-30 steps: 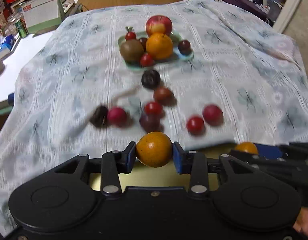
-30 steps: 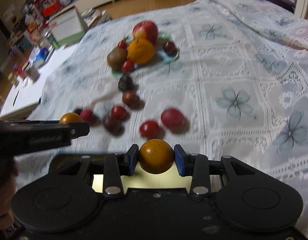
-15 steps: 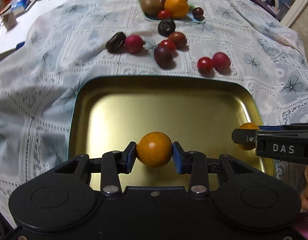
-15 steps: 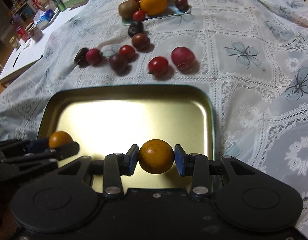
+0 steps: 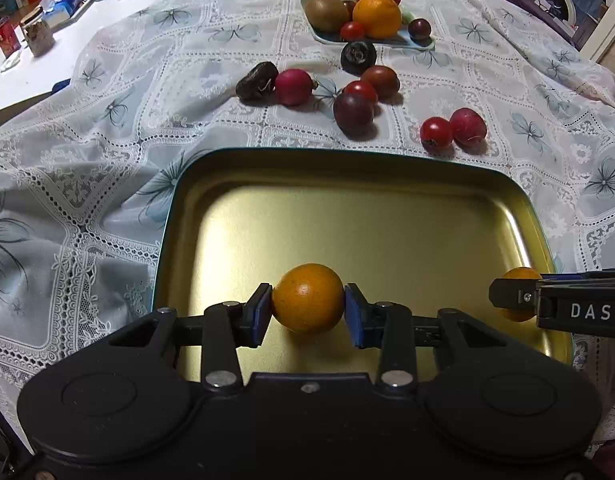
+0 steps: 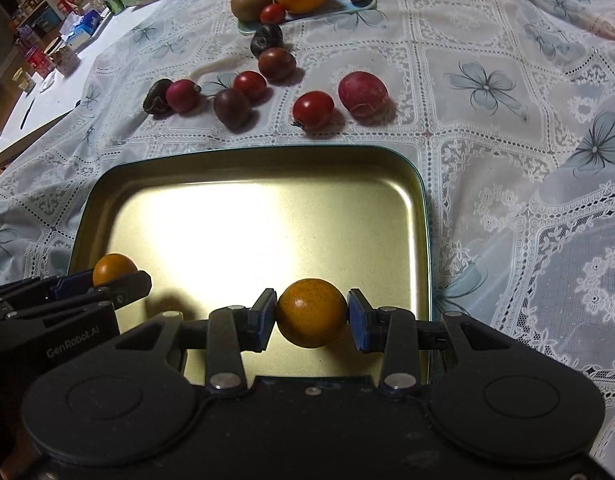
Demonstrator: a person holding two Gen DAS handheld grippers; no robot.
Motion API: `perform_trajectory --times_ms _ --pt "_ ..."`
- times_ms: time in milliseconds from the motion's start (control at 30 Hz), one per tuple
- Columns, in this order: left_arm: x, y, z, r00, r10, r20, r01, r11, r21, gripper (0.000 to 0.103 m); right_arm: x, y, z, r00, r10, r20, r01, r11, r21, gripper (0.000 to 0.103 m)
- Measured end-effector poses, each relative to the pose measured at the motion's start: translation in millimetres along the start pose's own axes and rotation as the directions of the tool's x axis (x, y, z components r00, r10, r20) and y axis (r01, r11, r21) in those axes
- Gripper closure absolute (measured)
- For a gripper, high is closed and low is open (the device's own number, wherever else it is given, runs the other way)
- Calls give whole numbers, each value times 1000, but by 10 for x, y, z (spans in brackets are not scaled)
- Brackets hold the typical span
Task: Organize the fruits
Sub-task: 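Carry both yellow tomatoes over the gold tray and open both tools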
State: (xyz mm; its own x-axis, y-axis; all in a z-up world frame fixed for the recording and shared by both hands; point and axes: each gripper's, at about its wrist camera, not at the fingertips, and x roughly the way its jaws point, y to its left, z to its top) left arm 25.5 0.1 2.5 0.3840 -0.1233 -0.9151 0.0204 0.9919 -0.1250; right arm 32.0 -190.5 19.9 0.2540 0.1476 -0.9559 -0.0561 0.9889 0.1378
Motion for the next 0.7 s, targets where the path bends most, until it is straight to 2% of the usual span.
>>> perform_trajectory --times_ms 533,700 --pt "-29 8 -49 1000 -15 -11 15 1000 -6 57 77 32 -18 999 -8 -35 7 1000 -8 63" --pt "-13 3 -61 1000 -7 -17 7 1000 -9 57 37 53 -12 1000 -11 -21 10 1000 -18 63"
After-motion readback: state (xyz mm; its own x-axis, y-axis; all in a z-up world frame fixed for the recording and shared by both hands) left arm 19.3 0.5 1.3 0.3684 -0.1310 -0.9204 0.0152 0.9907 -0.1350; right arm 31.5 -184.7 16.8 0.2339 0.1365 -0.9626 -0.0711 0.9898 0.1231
